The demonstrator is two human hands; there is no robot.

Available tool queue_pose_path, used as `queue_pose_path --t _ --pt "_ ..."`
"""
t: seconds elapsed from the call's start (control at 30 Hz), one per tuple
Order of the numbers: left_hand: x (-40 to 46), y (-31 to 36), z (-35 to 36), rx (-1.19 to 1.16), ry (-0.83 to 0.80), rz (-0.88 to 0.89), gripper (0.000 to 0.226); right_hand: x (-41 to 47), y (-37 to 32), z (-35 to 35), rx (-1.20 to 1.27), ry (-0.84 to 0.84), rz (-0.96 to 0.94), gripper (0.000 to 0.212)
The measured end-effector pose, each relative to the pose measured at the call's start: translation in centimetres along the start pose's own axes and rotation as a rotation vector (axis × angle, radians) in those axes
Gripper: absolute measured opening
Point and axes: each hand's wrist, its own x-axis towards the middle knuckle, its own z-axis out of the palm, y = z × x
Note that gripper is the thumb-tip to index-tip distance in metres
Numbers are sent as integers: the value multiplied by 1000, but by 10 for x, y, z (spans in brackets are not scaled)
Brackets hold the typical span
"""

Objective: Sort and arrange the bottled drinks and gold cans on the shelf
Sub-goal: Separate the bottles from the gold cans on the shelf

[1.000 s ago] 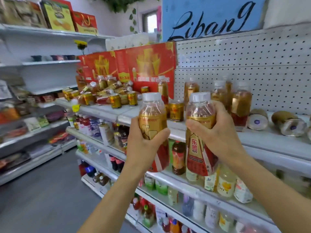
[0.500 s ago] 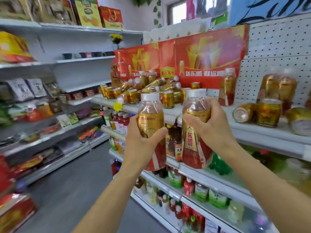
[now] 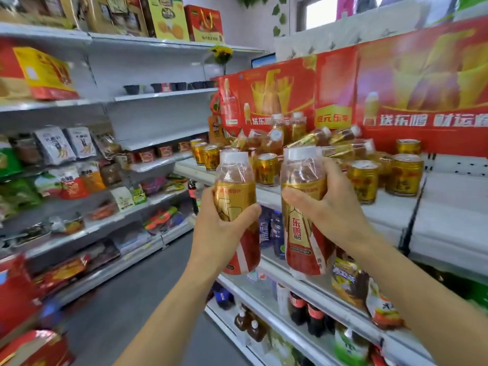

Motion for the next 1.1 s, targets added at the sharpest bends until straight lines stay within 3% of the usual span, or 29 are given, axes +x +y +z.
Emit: queue_pose_path --t 0.27,0.43,0.67,1.1 --pt "115 -66 -82 -56 22 -30 43 87 19 115 -21 -83 -38 50" --pt "199 -119 -137 -35 -48 9 36 133 37 202 -34 15 -19 46" --pt "319 -177 -211 -31 -174 38 44 190 43 306 -97 148 33 37" --pt "500 -243 -210 -130 -214 131 40 308 76 380 -236 222 -4 39"
